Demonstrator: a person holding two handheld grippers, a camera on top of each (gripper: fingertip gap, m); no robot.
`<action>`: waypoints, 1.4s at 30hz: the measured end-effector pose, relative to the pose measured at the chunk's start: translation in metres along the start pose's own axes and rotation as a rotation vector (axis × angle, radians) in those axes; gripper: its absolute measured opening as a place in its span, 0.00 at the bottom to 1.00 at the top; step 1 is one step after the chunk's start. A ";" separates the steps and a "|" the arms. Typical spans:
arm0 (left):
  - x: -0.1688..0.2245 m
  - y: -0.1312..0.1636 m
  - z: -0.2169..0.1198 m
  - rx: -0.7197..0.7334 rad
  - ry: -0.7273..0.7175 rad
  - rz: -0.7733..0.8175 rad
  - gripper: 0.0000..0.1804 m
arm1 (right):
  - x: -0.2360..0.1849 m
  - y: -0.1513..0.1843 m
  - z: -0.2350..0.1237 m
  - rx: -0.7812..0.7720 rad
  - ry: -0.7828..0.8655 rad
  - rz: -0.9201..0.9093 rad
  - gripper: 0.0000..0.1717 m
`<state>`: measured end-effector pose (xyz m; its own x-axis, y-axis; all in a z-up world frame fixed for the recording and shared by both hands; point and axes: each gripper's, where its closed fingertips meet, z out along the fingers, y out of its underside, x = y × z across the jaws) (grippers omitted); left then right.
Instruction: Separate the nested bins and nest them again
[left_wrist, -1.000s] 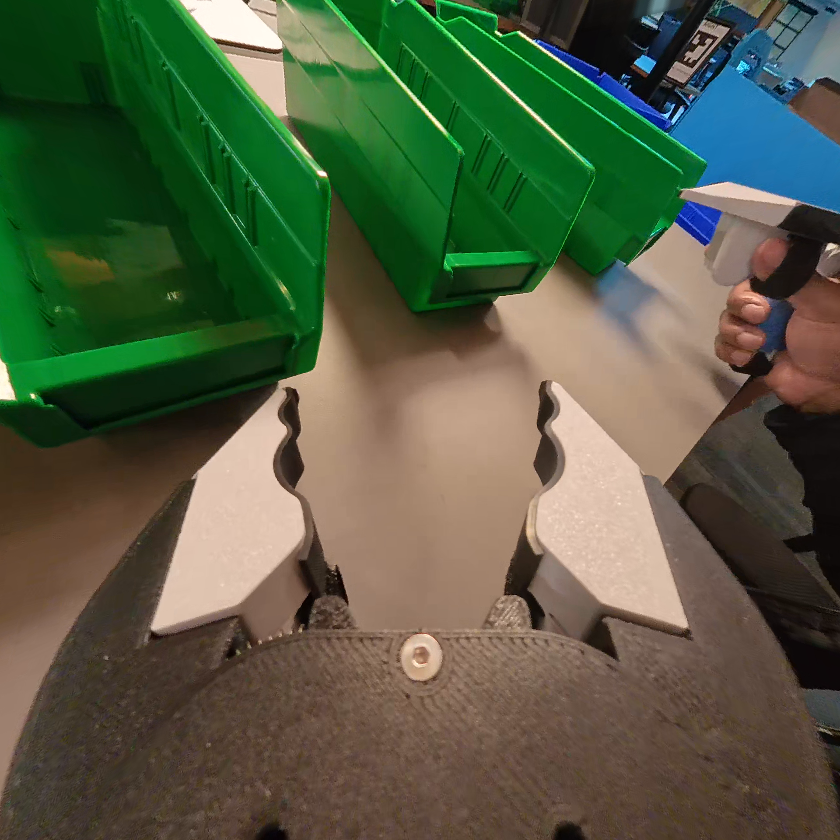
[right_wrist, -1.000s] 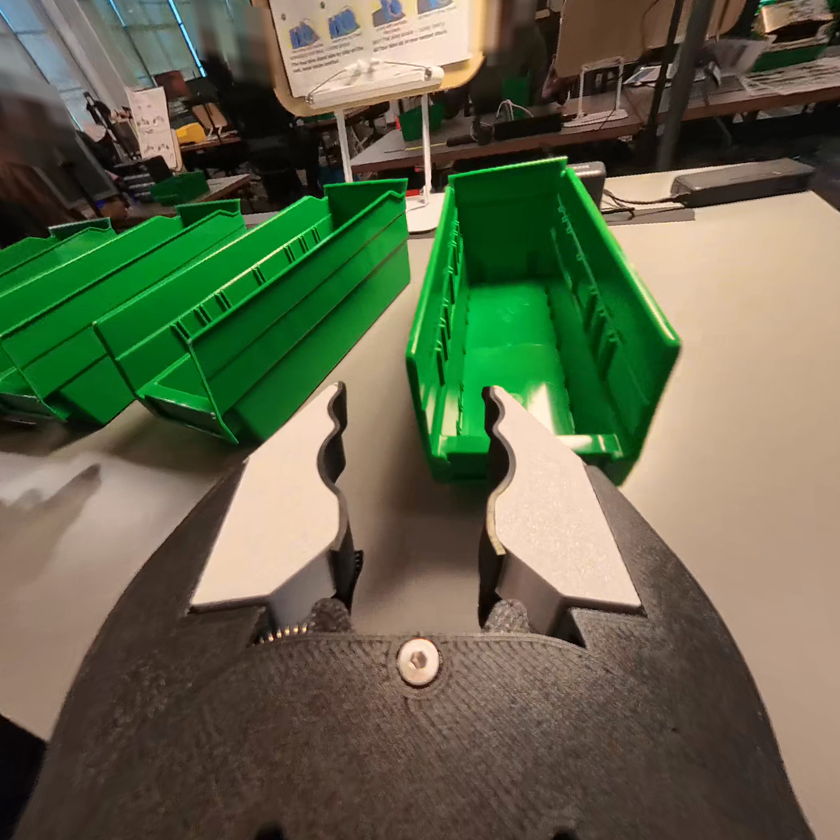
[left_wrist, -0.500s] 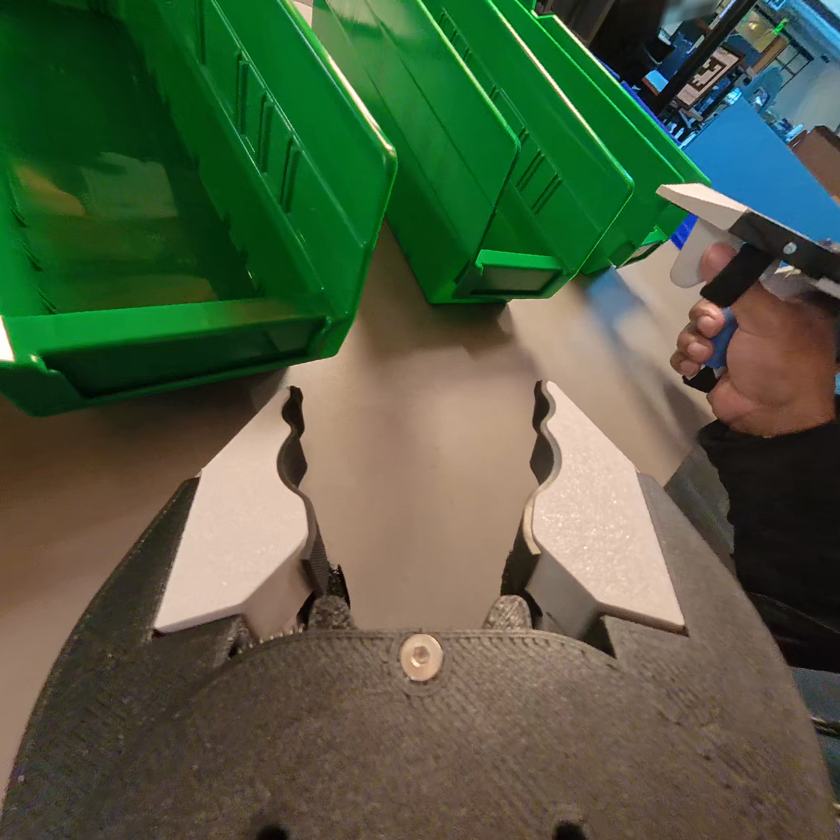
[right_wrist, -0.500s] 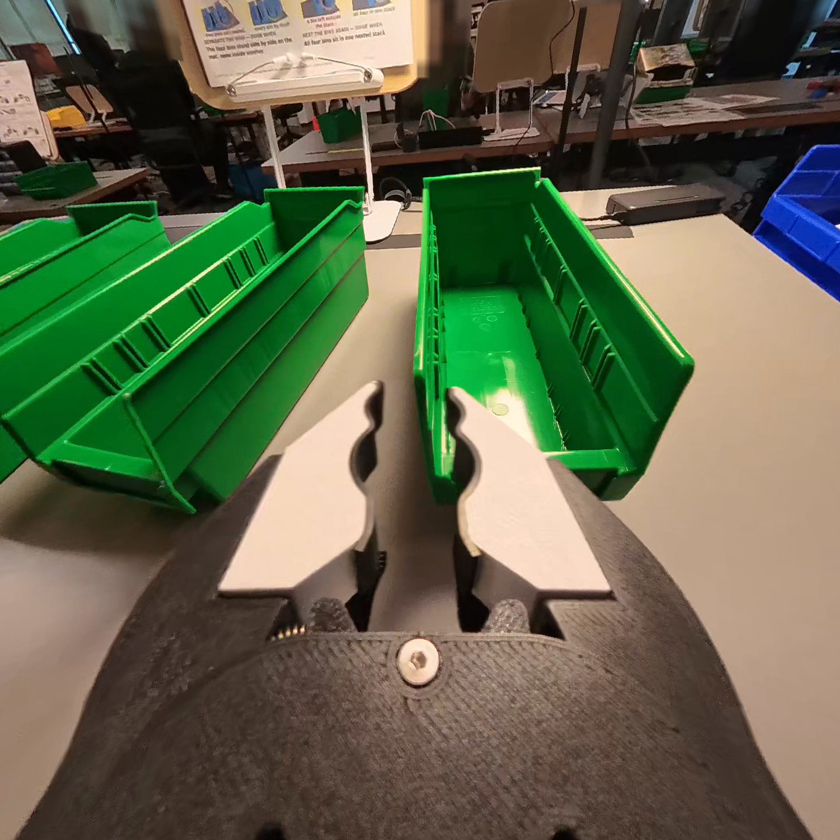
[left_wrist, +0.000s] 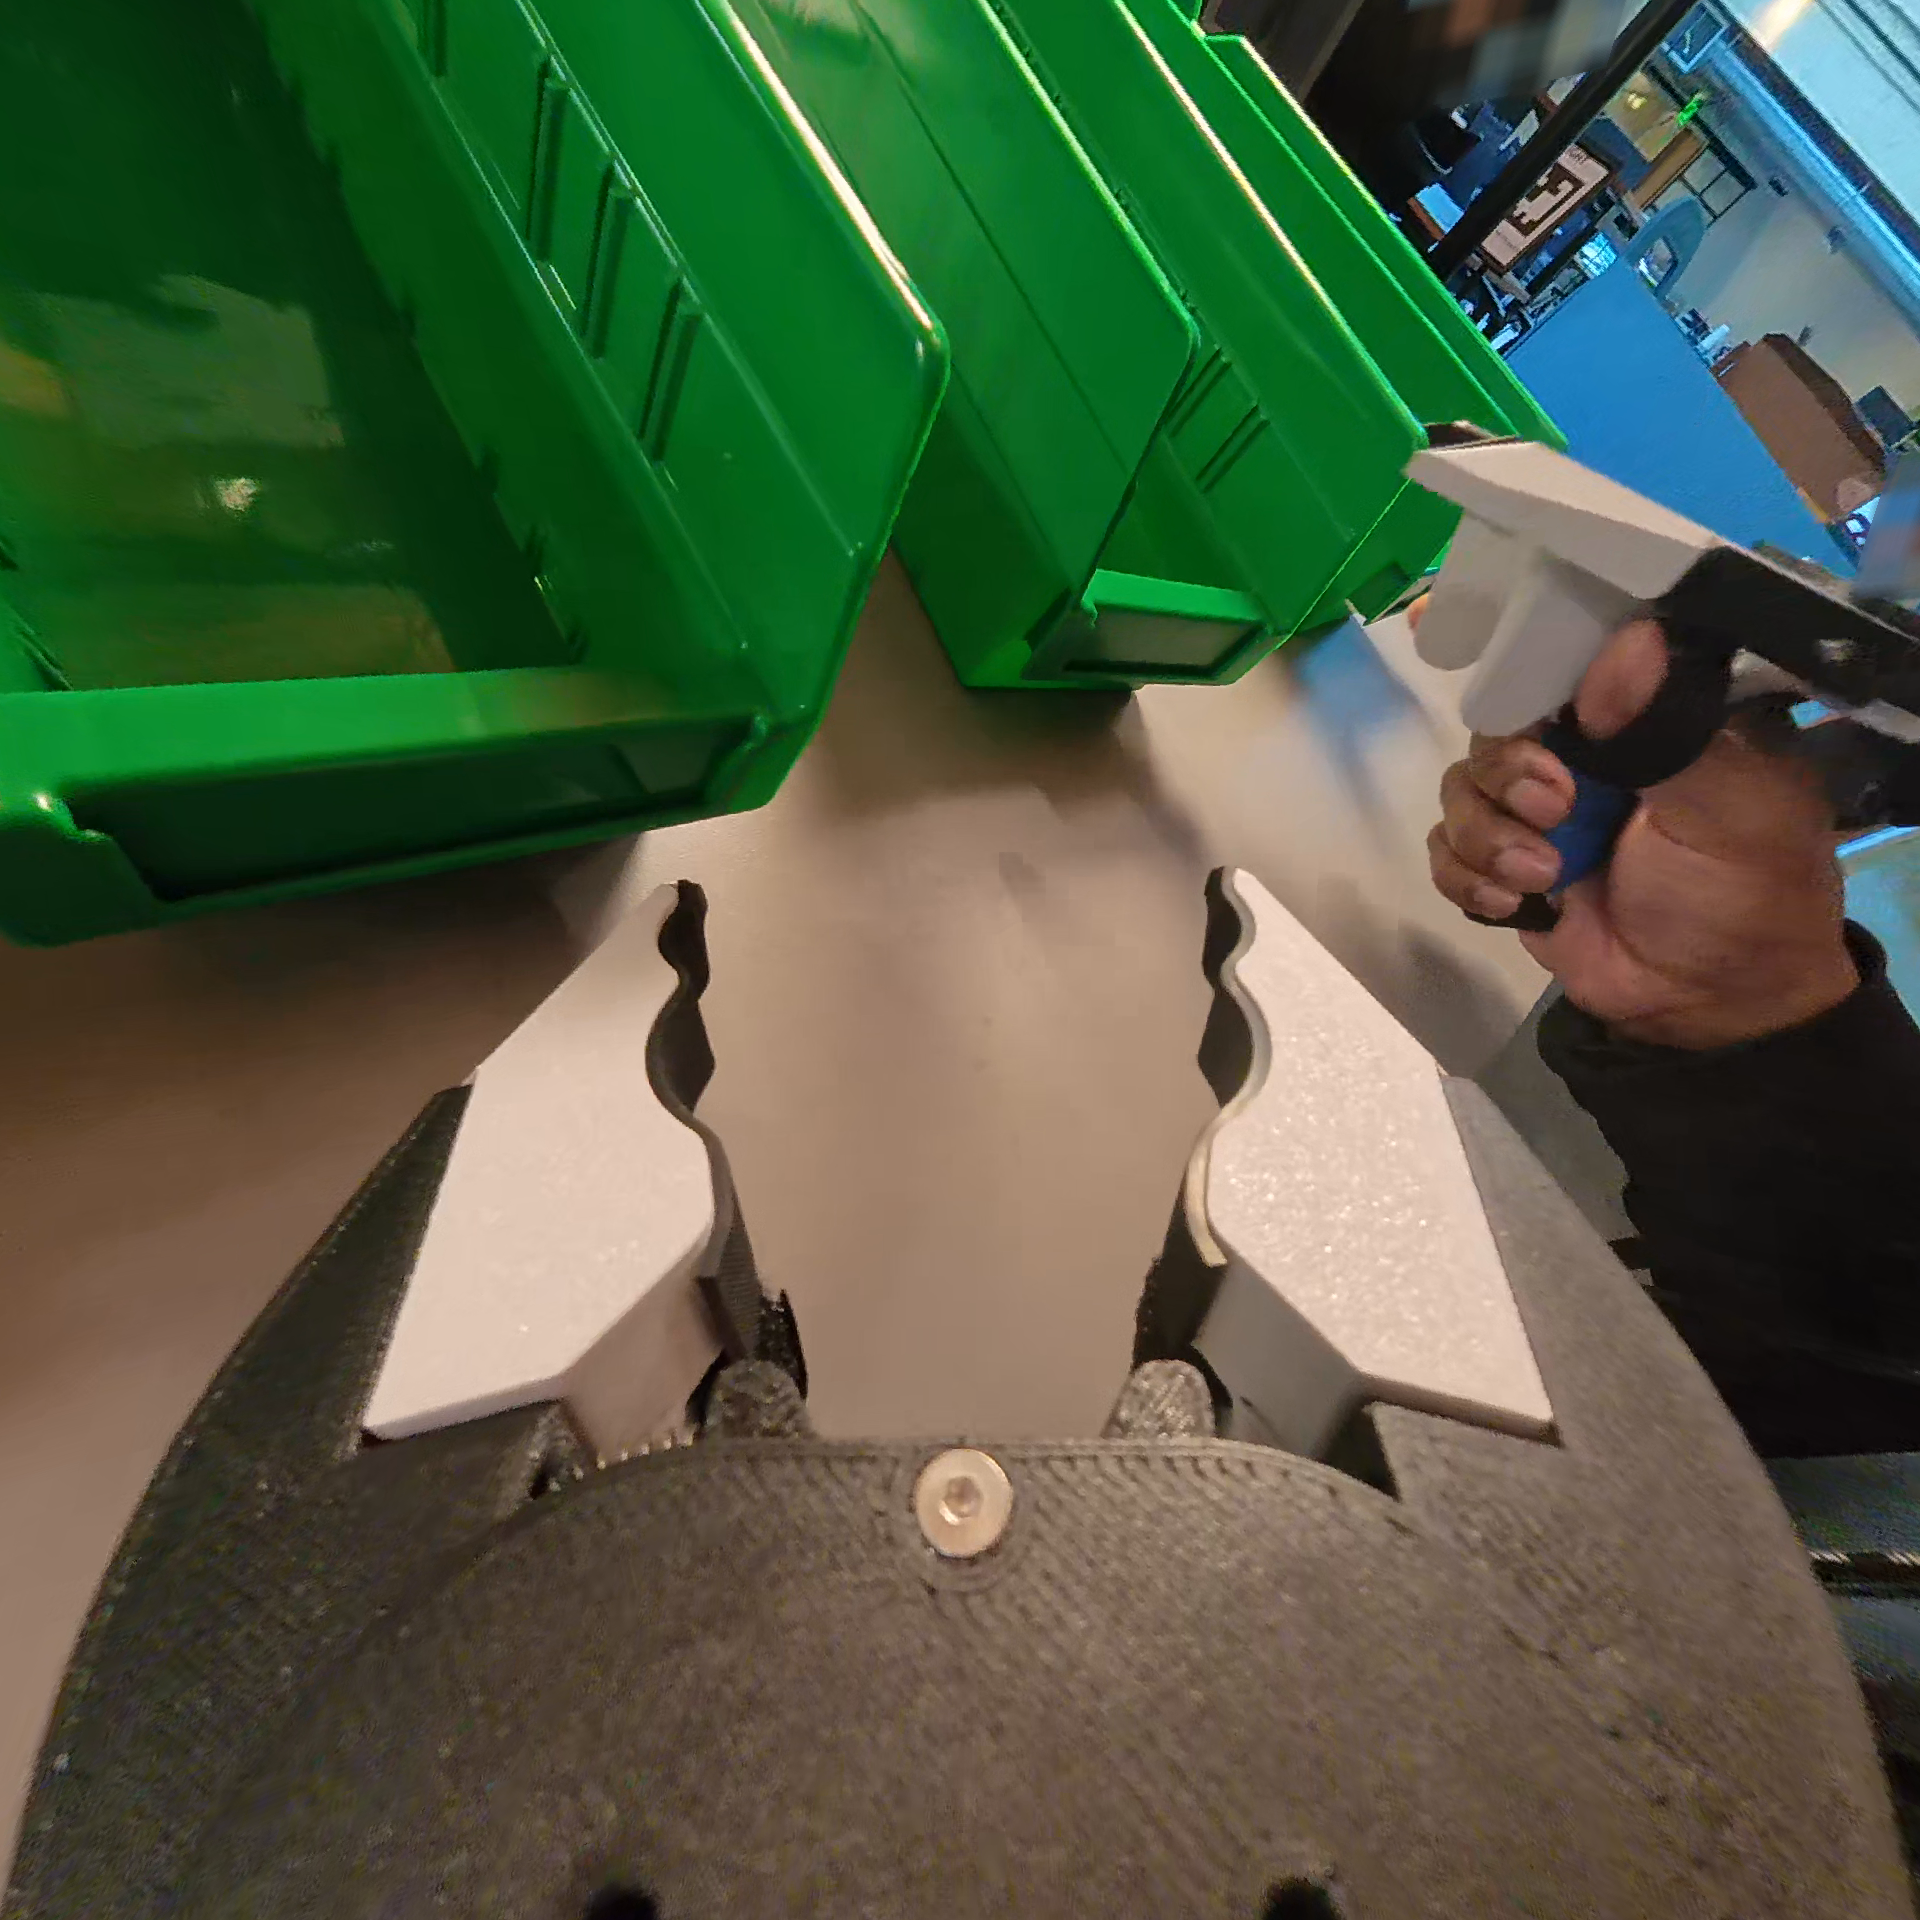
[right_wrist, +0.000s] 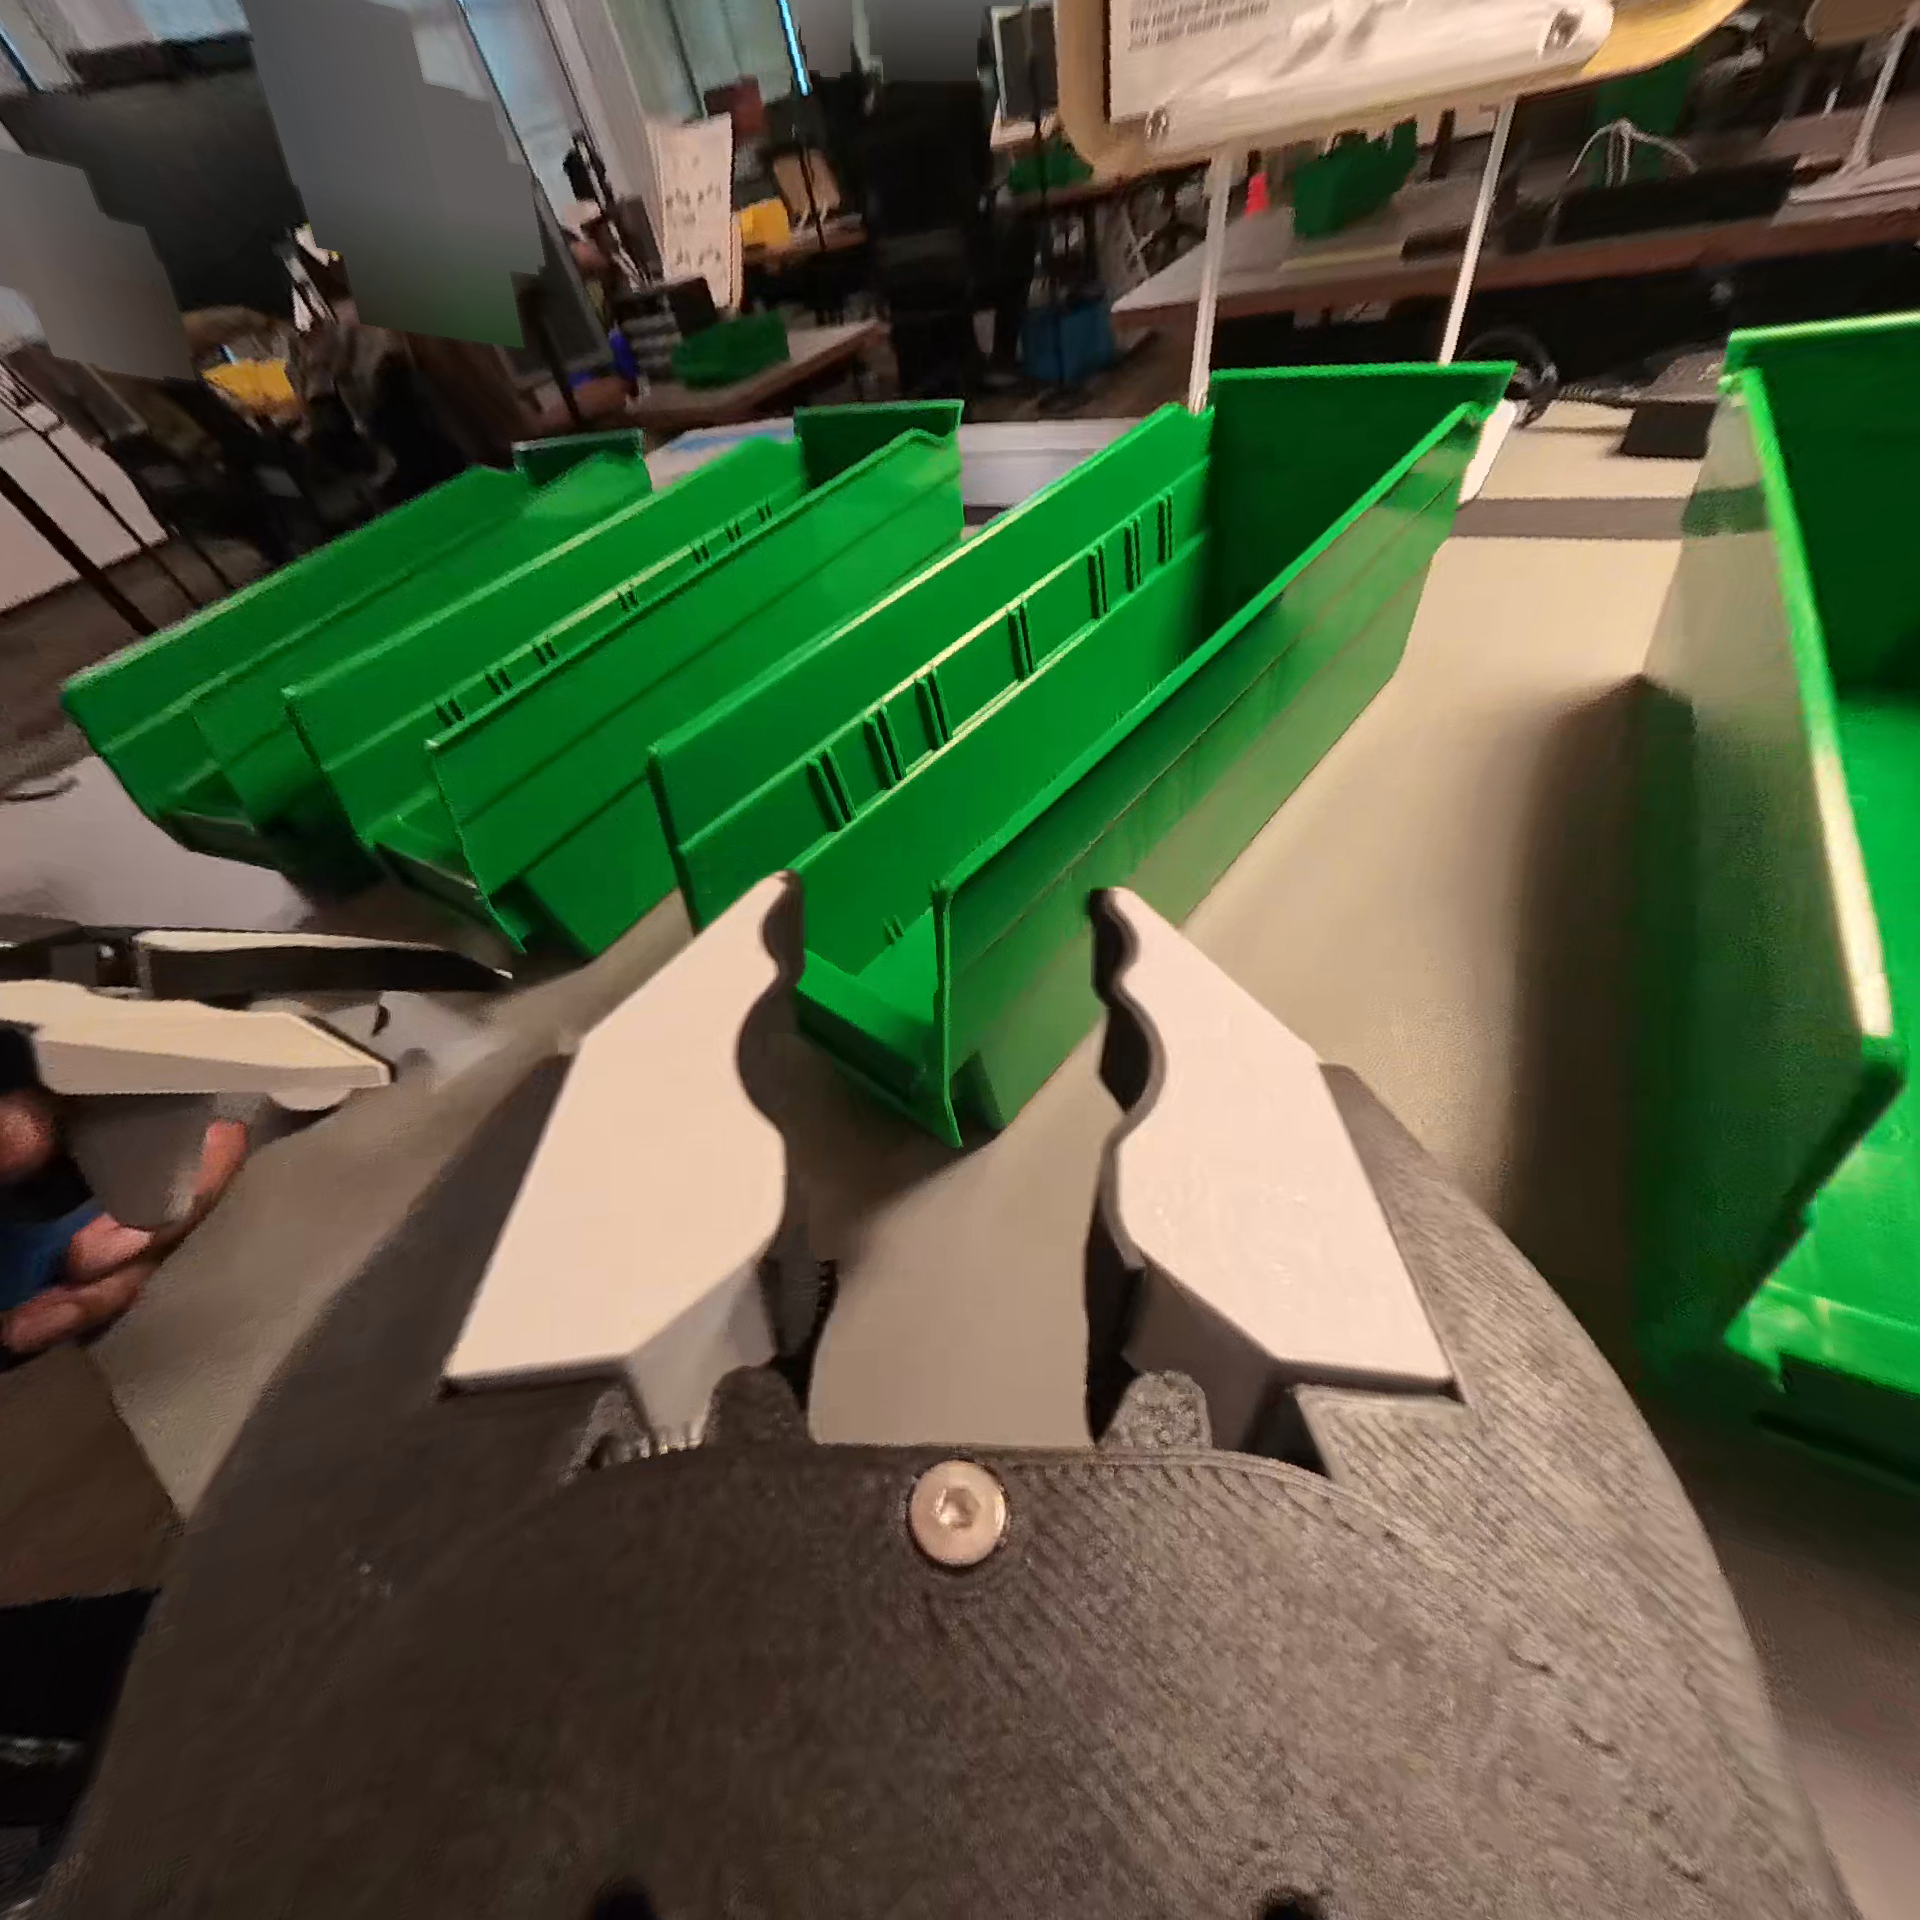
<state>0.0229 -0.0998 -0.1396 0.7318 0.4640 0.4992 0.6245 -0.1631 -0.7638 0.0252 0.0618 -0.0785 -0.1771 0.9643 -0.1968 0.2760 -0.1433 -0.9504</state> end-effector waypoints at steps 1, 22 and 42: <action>-0.001 0.000 0.000 0.004 -0.003 -0.001 0.53 | 0.004 0.003 0.004 -0.020 0.017 -0.007 0.25; -0.029 -0.040 -0.061 0.285 -0.174 0.094 0.52 | 0.020 -0.010 -0.032 0.239 -0.049 0.081 0.25; -0.228 -0.086 -0.152 0.259 -0.575 0.006 0.06 | 0.014 -0.014 -0.037 0.275 -0.119 0.100 0.26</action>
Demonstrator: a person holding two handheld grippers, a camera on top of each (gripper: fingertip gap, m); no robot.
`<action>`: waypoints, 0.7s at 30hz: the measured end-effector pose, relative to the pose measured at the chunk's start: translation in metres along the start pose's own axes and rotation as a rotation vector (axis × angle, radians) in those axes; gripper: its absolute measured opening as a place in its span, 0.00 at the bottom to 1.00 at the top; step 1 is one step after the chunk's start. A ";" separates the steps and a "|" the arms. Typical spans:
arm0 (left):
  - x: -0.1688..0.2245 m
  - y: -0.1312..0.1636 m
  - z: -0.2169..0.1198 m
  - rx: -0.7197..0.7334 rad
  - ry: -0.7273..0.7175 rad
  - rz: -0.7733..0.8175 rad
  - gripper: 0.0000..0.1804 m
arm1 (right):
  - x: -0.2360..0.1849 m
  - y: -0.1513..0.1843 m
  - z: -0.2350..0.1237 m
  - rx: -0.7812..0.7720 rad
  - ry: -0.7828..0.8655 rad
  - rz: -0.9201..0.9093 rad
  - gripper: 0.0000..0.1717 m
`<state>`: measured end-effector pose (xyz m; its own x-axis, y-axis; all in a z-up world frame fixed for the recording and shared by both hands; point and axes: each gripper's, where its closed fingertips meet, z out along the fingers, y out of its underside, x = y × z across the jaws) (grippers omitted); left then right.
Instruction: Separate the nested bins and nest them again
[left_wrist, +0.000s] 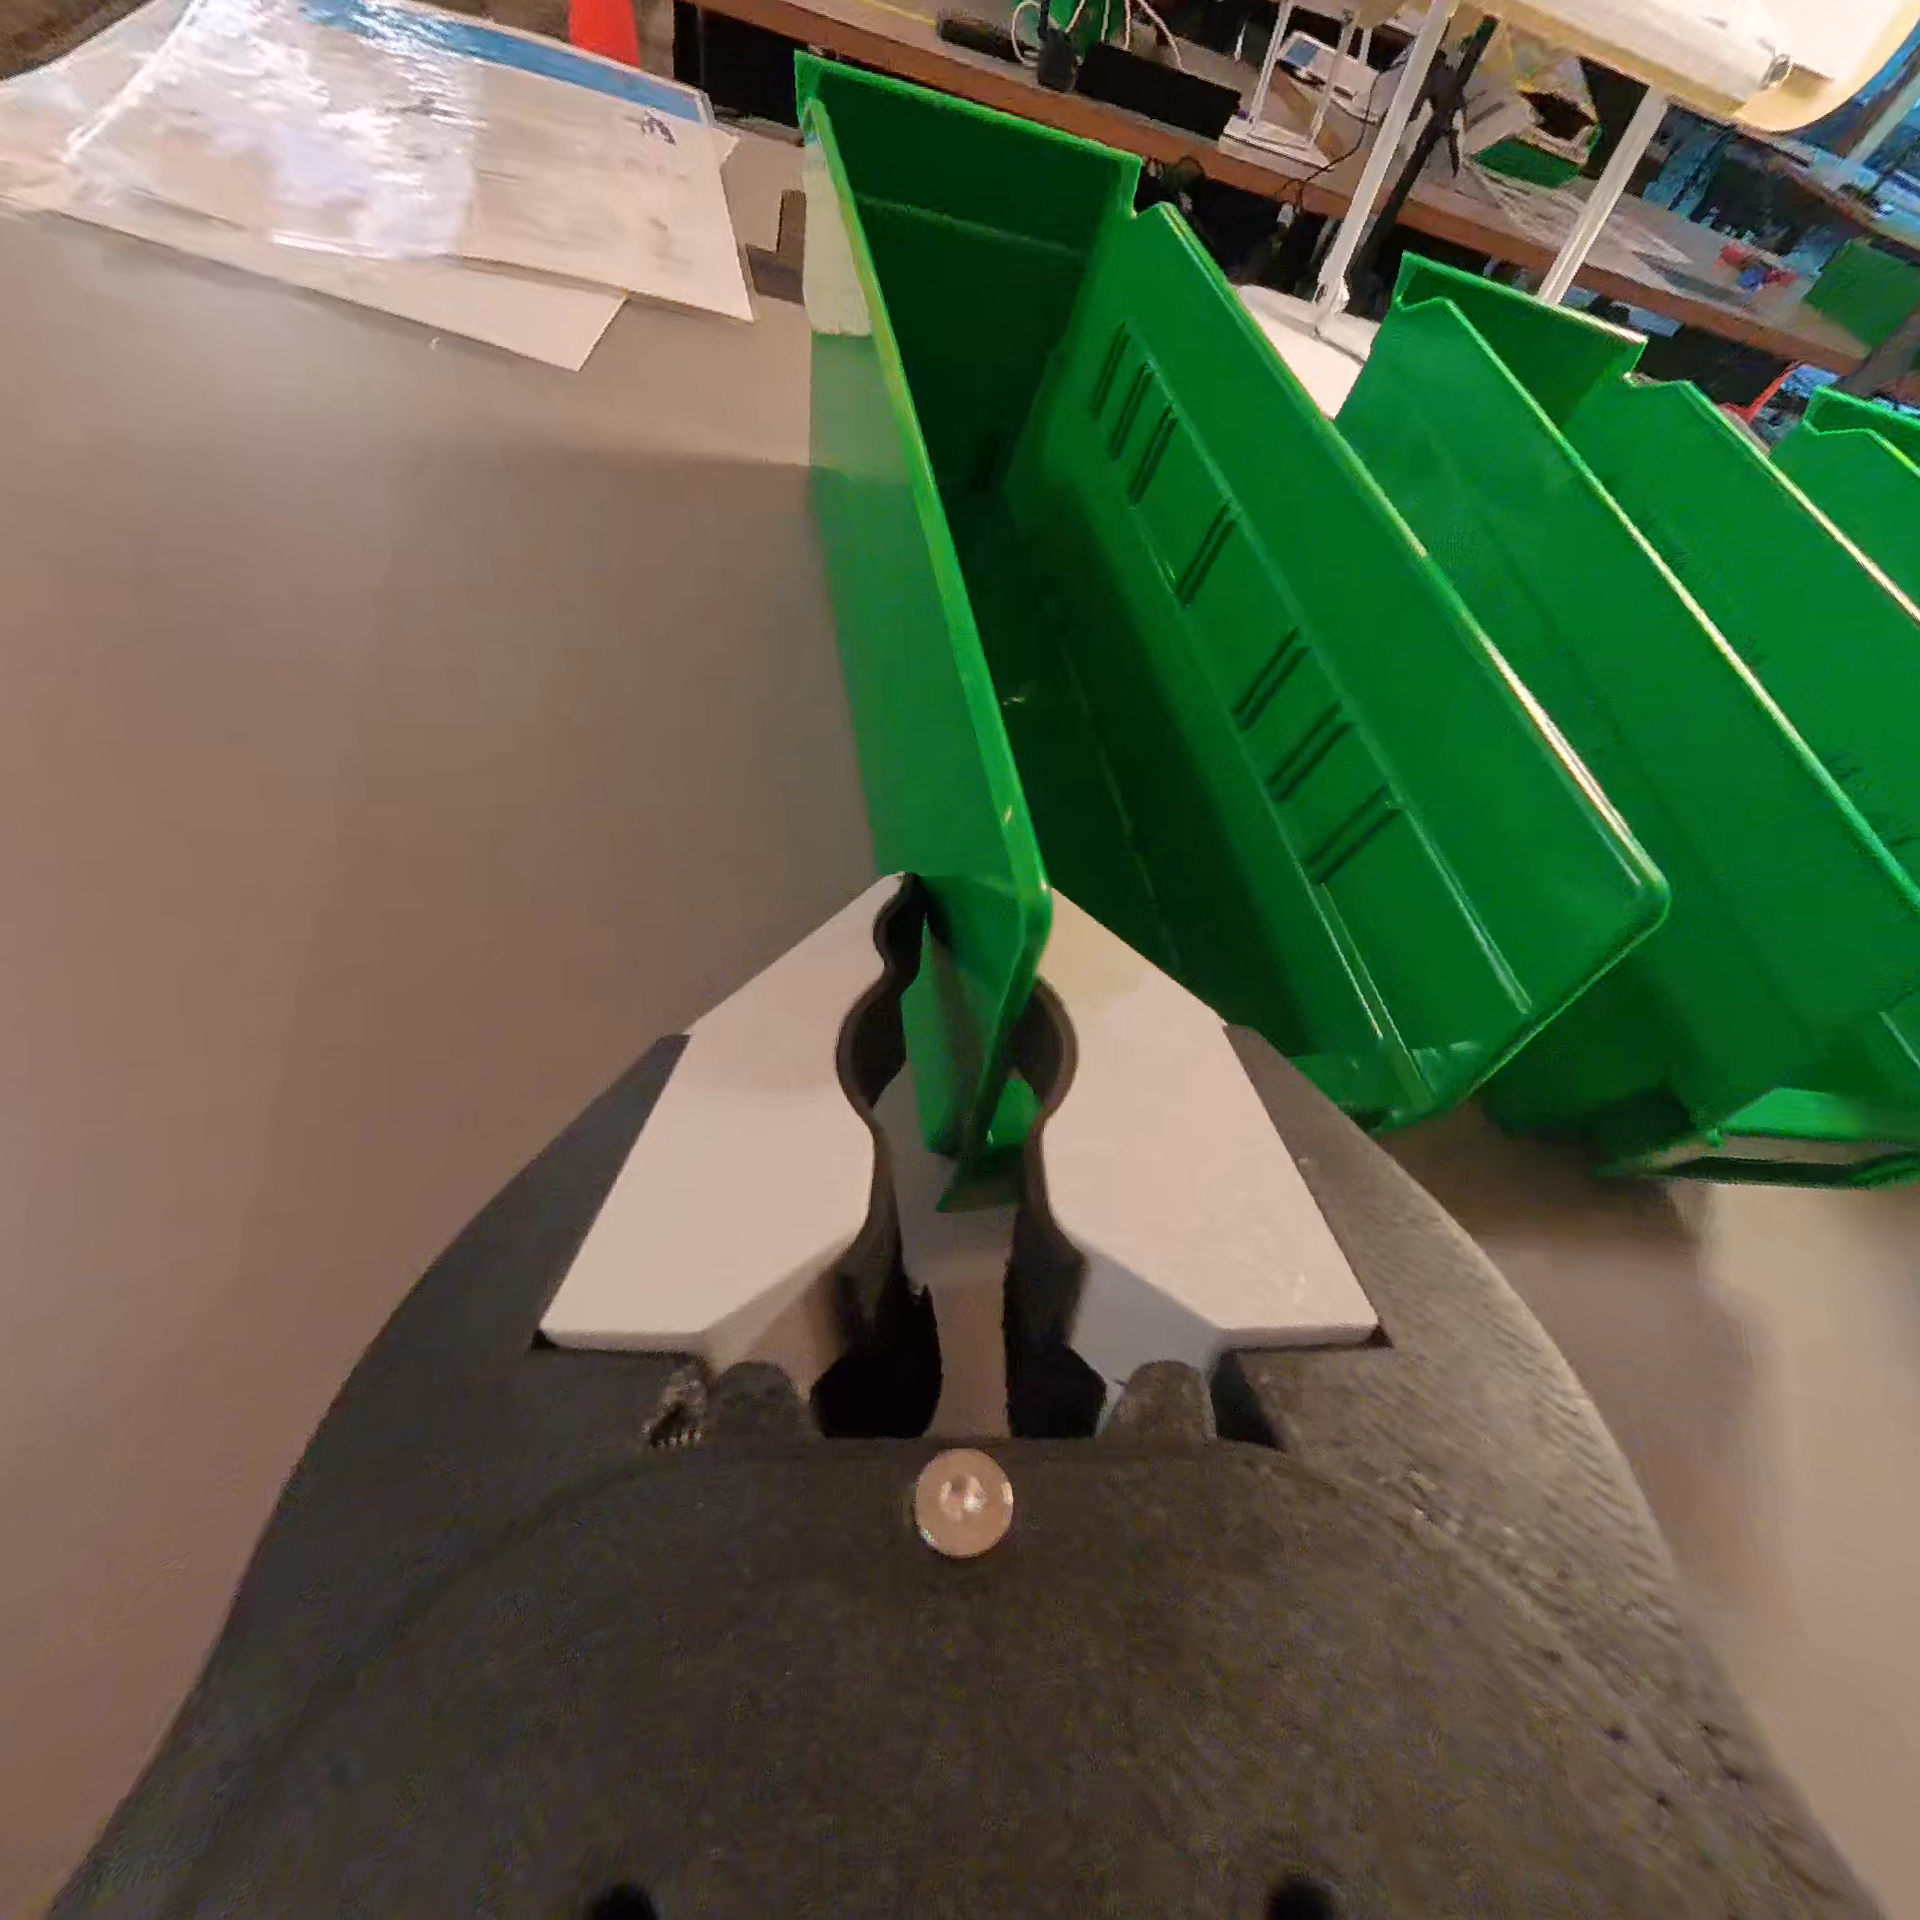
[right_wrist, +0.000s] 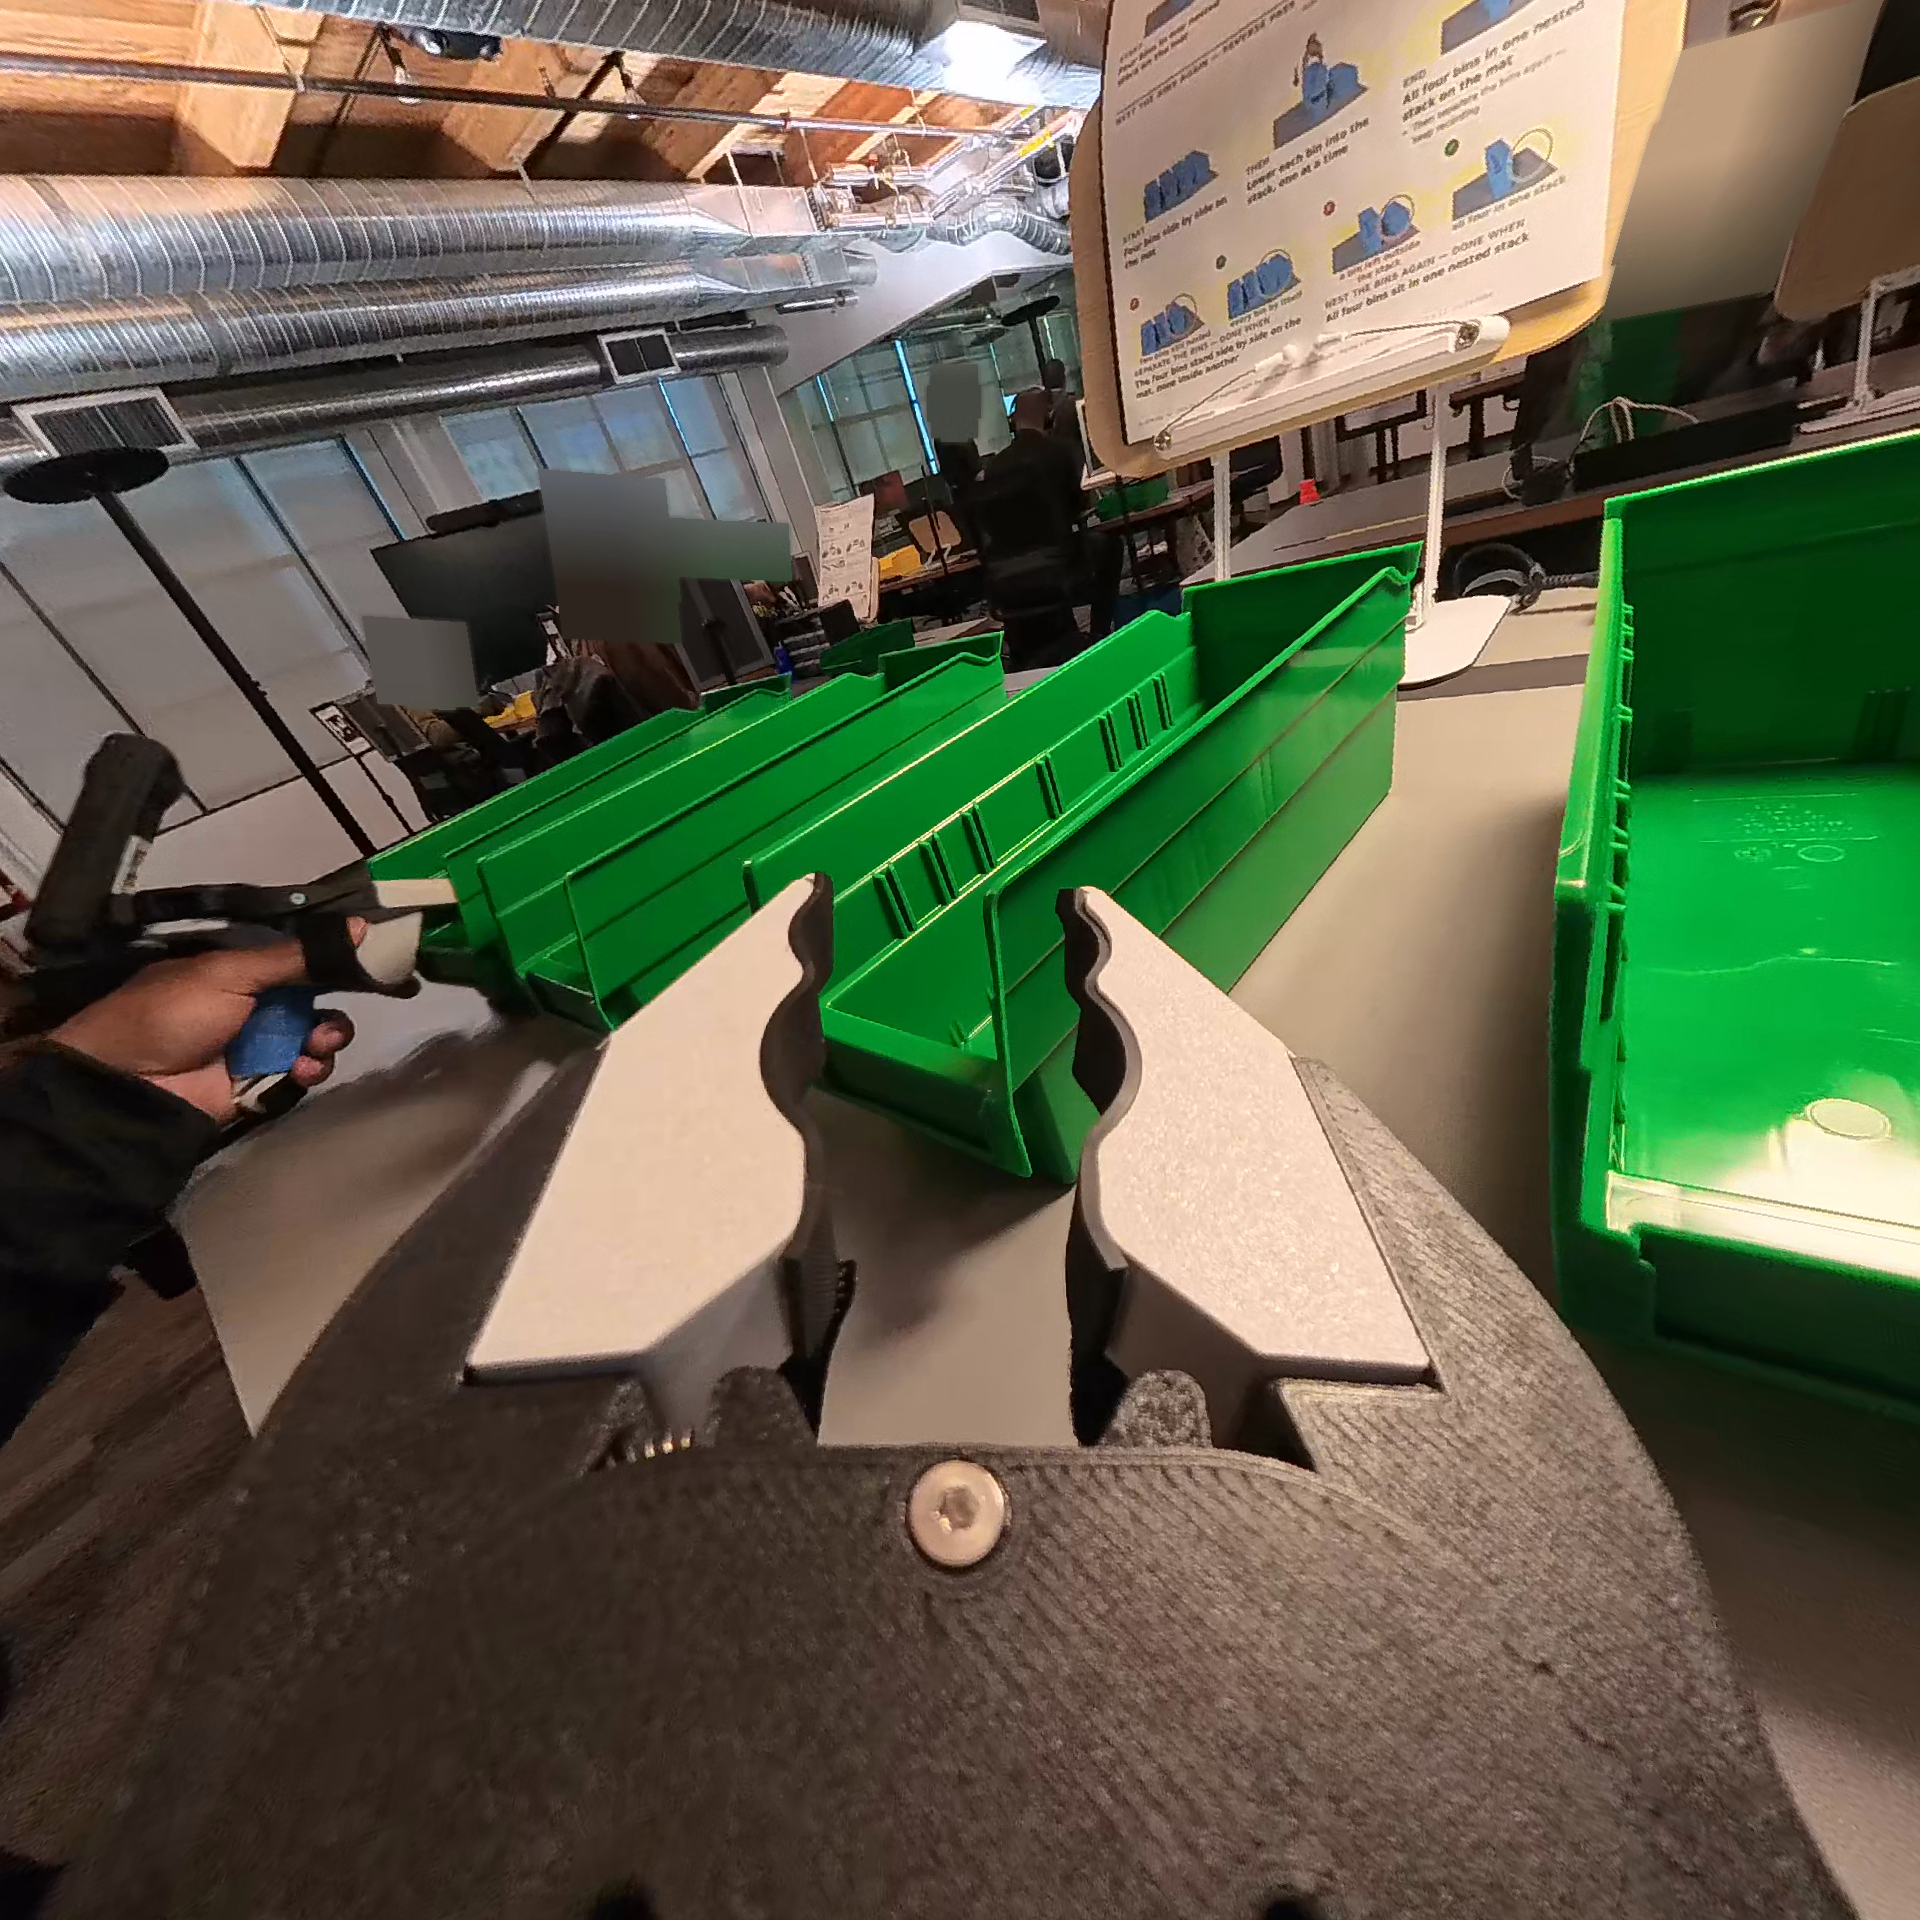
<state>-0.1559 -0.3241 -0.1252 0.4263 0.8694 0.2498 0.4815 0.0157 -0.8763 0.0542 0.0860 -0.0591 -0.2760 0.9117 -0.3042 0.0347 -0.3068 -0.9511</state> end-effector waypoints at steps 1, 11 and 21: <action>0.000 -0.001 0.002 -0.002 0.006 0.000 0.06 | 0.000 0.000 0.000 -0.002 0.001 0.003 0.26; -0.001 -0.005 0.013 -0.018 0.051 0.030 0.08 | 0.002 0.003 0.003 -0.025 0.004 0.016 0.26; 0.023 -0.024 -0.049 0.273 0.031 -0.137 0.45 | 0.005 0.005 0.004 -0.041 0.012 0.030 0.29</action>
